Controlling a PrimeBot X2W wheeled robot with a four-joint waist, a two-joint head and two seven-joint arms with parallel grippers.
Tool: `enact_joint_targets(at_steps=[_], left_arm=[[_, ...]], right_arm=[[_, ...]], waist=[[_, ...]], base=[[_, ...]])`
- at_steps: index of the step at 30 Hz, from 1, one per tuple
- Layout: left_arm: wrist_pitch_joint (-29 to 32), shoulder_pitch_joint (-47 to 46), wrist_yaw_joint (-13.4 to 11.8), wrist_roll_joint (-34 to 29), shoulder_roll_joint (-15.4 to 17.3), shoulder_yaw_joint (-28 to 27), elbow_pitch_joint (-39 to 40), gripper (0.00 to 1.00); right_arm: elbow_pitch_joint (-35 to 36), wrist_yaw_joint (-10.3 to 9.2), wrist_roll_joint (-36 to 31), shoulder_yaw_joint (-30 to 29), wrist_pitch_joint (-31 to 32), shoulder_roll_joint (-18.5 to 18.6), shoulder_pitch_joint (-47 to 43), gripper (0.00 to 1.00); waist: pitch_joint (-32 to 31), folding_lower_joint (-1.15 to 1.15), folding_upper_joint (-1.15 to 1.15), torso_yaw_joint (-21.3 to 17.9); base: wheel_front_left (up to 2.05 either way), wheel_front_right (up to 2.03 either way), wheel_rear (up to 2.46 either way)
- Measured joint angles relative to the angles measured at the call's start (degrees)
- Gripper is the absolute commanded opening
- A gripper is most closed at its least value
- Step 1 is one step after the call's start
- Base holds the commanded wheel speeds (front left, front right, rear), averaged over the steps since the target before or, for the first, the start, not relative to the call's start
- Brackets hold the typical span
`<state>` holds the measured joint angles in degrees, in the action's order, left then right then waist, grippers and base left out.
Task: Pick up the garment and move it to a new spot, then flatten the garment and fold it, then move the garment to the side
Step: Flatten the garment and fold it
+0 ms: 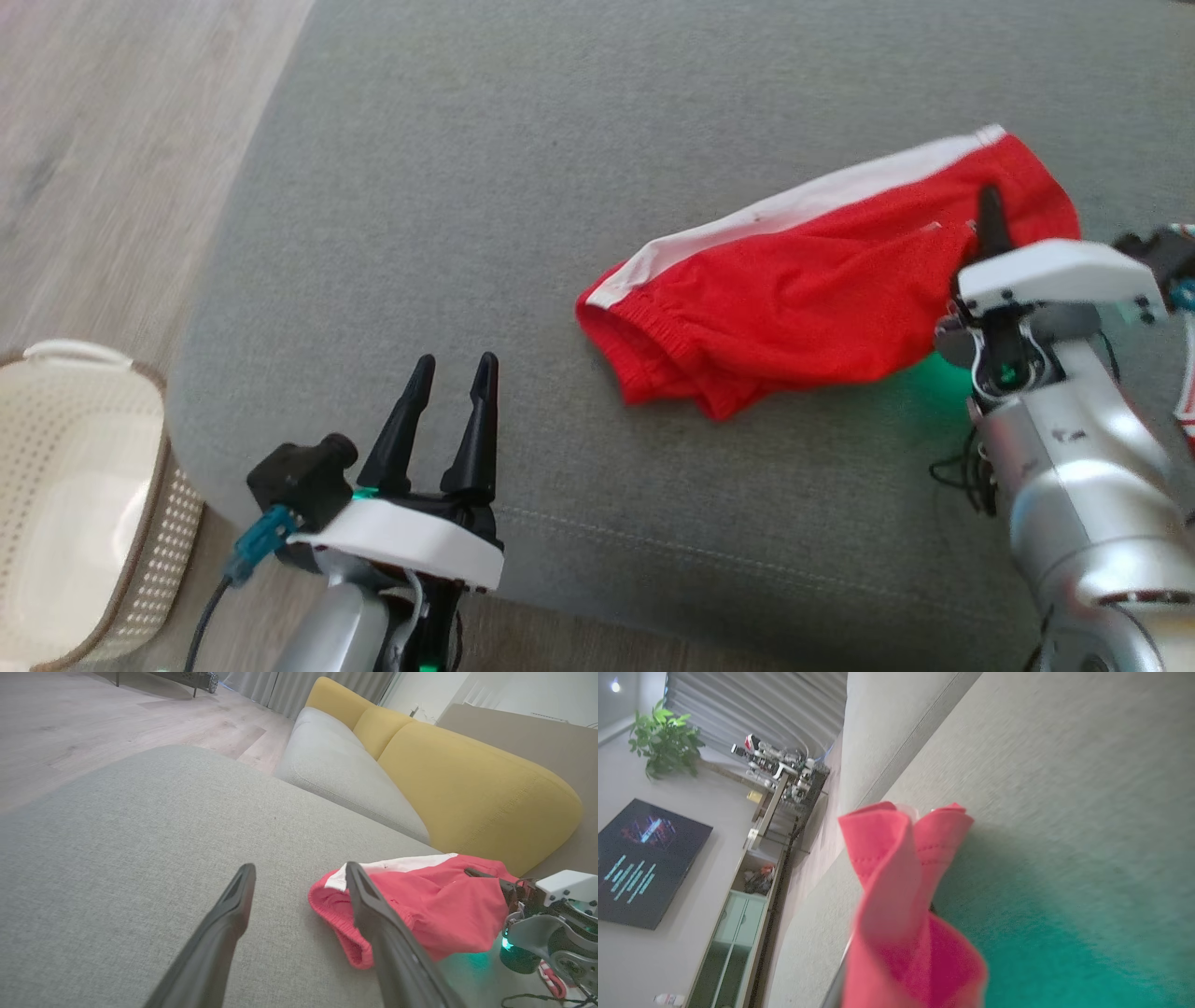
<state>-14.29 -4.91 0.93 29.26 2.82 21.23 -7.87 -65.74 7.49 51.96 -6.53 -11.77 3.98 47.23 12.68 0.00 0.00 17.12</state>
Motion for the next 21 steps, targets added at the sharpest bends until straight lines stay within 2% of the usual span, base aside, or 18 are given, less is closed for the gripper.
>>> enact_joint_targets(at_steps=[8,11,13,16,21], left_arm=[[0.0,0.5,-0.5,0.0,0.0,0.0,0.2,1.00],[0.0,2.3,-0.9,-0.2,0.0,-0.3,0.3,1.00],[0.0,2.5,-0.9,-0.3,0.0,-0.2,0.3,1.00],[0.0,2.4,-0.9,-0.5,0.0,-0.1,0.3,1.00],[0.0,2.4,-0.9,-0.8,0.0,-0.2,0.1,1.00]], right_arm=[[0.5,0.00,1.0,-5.2,-2.6,-0.1,-5.0,0.00],[3.0,0.00,-2.9,-11.8,-2.7,-0.3,-10.1,0.00],[3.9,0.00,-4.7,-13.3,-2.7,-0.4,-12.2,0.00],[7.1,0.00,-6.6,-12.5,-2.8,-0.4,-12.8,0.00],[13.7,0.00,-4.4,-2.6,-2.9,-0.4,-12.9,0.00]], waist=[[-2.4,0.00,0.00,-2.6],[-3.4,0.00,0.00,-3.6],[-3.6,0.00,0.00,-4.0],[-4.0,0.00,0.00,-4.0],[-4.9,0.00,0.00,-3.7]], base=[[0.00,0.00,0.00],[0.00,0.00,0.00],[0.00,0.00,0.00],[0.00,0.00,0.00],[0.00,0.00,0.00]])
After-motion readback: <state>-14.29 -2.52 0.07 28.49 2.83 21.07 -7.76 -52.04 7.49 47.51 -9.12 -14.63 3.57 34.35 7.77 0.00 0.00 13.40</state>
